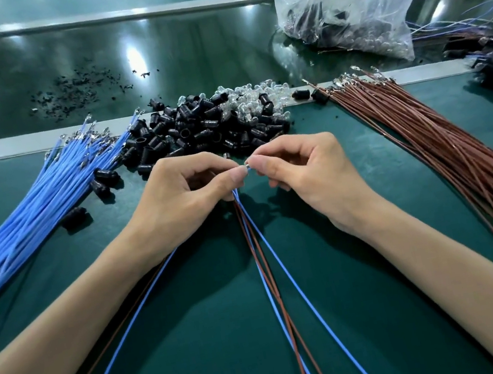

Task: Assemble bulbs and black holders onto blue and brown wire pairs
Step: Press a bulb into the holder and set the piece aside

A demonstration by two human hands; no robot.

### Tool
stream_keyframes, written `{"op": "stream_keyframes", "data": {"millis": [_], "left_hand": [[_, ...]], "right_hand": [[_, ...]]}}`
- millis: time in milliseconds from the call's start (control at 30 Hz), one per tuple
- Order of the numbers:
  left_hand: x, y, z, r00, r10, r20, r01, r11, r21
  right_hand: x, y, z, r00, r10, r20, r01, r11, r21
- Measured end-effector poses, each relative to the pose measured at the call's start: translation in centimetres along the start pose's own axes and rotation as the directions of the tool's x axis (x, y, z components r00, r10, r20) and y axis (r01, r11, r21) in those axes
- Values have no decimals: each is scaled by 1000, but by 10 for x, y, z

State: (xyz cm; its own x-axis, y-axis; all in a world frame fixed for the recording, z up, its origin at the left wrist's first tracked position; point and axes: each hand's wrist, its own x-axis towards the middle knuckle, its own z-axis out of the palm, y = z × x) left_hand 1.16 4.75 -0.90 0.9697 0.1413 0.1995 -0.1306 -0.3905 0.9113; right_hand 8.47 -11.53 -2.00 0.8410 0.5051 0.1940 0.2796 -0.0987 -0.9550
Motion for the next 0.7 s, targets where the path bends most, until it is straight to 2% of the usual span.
{"op": "stream_keyframes", "data": {"millis": [233,433,600,700], "left_hand": [[2,0,2,998,-4,-57,1,999,-53],[1,-1,1,999,-16,-31,16,1000,-17],[2,-1,-1,999,-26,-40,24,998,-63],[1,0,-1,999,-23,-31,21,997,-73]], "right_hand": [[3,6,-1,1000,27,0,-27,999,31],[2,5,-2,1000,-8,30,6,998,68],[2,2,-3,995,-13,-95,28,986,162],[2,2,-4,998,-7,-69,19,986,166]]}}
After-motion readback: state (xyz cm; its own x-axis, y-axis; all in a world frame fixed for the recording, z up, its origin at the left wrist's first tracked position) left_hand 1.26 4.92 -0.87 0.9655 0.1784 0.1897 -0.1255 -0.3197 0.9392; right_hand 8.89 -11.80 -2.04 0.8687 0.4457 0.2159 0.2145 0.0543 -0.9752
